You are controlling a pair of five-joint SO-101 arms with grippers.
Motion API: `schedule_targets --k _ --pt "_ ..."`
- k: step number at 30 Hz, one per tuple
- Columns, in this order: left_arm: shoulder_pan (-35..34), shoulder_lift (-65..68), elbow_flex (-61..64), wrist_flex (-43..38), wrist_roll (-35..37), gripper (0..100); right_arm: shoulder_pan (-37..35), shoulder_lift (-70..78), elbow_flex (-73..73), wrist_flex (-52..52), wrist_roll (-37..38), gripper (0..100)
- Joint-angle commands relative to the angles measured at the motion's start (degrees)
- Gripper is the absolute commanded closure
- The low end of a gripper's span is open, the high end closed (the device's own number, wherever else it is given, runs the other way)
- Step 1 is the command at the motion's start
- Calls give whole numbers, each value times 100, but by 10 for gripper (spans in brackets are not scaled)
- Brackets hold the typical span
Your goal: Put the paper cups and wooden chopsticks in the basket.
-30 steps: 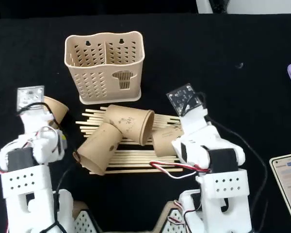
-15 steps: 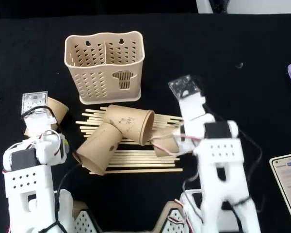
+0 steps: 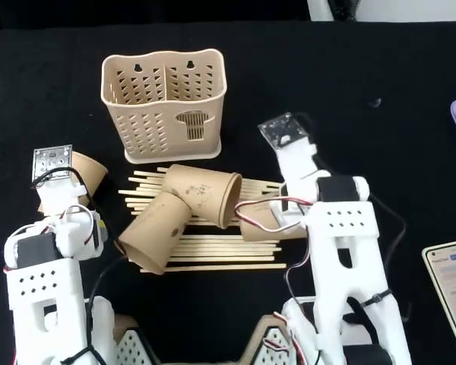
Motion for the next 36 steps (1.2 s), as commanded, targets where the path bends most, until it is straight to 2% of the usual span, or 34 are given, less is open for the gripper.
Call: schedule_targets --k 1,5,14,25,32,36 --pt "-66 -79 -40 -105 53 823 -123 -4 57 -88 193 987" --pt "-66 -79 -40 -105 53 823 26 -13 31 -53 -70 989" --pt "-66 -79 -48 -105 53 823 44 -13 -40 316 -53 988" --pt "-66 -79 -48 -105 53 823 44 -13 -2044 2224 26 988" --pt "-66 -79 -48 -105 53 823 79 -13 -2791 2690 325 988" --pt "-66 -79 -40 -105 53 823 193 -4 -2703 2673 440 988"
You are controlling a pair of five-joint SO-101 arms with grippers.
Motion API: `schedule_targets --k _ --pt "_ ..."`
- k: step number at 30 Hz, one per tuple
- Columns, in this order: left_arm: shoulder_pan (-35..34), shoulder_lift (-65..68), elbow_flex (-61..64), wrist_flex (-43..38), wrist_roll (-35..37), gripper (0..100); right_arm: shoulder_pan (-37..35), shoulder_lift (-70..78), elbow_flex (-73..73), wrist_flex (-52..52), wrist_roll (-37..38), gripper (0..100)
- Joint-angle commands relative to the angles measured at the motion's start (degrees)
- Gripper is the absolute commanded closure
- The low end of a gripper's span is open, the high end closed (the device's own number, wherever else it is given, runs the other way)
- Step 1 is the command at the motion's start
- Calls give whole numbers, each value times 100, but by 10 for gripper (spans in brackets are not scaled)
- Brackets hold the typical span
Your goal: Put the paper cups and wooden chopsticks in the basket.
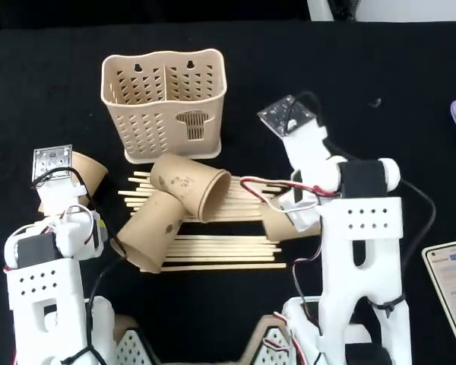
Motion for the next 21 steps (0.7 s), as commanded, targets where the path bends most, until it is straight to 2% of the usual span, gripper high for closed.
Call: schedule_targets --k 1,5,10,15,21 --pt "-66 -79 -40 -105 53 823 88 -48 -40 26 97 987" --pt "-66 -79 -40 -105 53 823 686 -48 40 -149 193 931" --pt "-66 -79 -40 -105 53 823 1925 -40 66 -281 527 675" --pt "-22 -79 -40 -105 53 823 2409 -40 734 -765 1099 702" --pt "-22 -79 -40 -114 53 823 2040 -31 1763 -1864 1002 701"
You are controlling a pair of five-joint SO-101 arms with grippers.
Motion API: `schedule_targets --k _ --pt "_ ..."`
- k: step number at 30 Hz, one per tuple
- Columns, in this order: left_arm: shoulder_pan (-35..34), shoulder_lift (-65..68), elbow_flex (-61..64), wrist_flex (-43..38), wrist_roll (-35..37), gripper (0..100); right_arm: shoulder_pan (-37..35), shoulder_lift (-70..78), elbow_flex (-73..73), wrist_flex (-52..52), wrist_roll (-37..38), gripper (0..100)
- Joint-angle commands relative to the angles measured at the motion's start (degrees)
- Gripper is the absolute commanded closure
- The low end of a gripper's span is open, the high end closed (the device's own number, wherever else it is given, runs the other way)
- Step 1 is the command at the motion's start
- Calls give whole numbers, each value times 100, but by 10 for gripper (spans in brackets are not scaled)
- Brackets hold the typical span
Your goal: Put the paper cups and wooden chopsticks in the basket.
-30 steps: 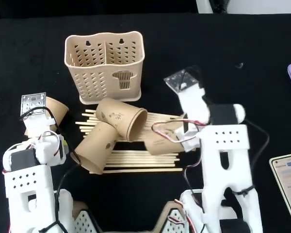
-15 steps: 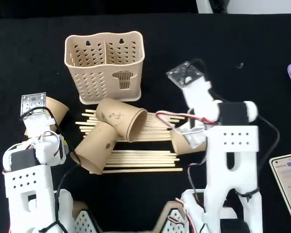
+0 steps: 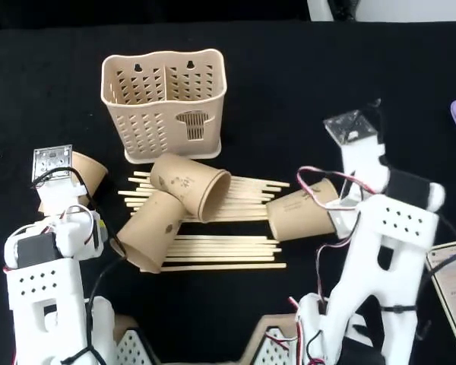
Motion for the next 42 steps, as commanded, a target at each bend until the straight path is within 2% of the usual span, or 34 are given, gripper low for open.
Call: schedule_targets --k 1,8,13,27,36,42 --pt "-22 -79 -40 -114 53 823 -237 -40 163 -466 -105 701" --pt "-22 -79 31 -123 53 823 -791 -13 470 -765 -519 702" --pt "-40 -79 251 -413 53 823 -1090 -13 901 -1178 -870 703" --pt "-22 -79 259 -448 53 823 -1204 -13 1305 -1521 -835 714" --pt "-22 -79 259 -431 53 823 -1433 -48 1640 -1574 -686 991" --pt "-22 -79 259 -431 53 823 -1266 -57 1622 -1521 -695 988"
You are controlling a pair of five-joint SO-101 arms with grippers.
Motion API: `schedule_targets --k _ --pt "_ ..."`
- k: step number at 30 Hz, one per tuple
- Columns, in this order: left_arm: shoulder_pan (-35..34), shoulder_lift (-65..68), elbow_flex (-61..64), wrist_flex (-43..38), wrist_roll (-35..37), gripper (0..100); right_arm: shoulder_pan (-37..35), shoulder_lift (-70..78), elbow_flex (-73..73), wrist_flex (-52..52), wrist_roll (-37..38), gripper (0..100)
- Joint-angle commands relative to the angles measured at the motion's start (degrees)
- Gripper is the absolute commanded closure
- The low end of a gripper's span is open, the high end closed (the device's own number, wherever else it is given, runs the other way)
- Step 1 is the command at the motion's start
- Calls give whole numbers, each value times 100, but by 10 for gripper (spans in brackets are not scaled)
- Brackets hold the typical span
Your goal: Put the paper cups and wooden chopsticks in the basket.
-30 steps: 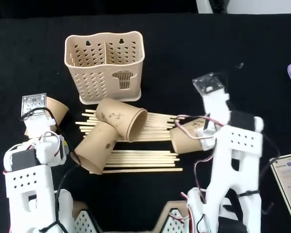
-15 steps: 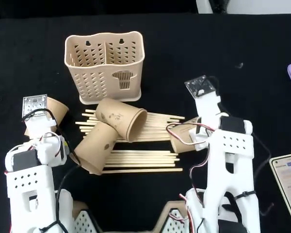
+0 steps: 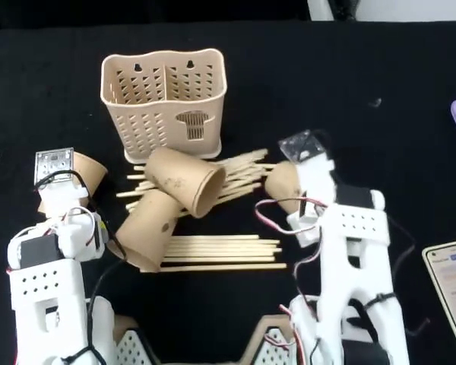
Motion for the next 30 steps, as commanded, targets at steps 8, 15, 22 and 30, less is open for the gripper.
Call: schedule_targets --k 8,15,22,30 --pt "-4 -79 -40 -132 53 823 308 -145 -127 18 44 988" --pt "-4 -79 -40 -132 53 823 1002 -1648 -1358 1758 220 988" --pt "-4 -79 -40 -123 53 823 1424 -2563 -2149 2479 818 988" --pt "4 -79 -31 -132 53 823 2110 -1692 -3521 2180 1266 988"
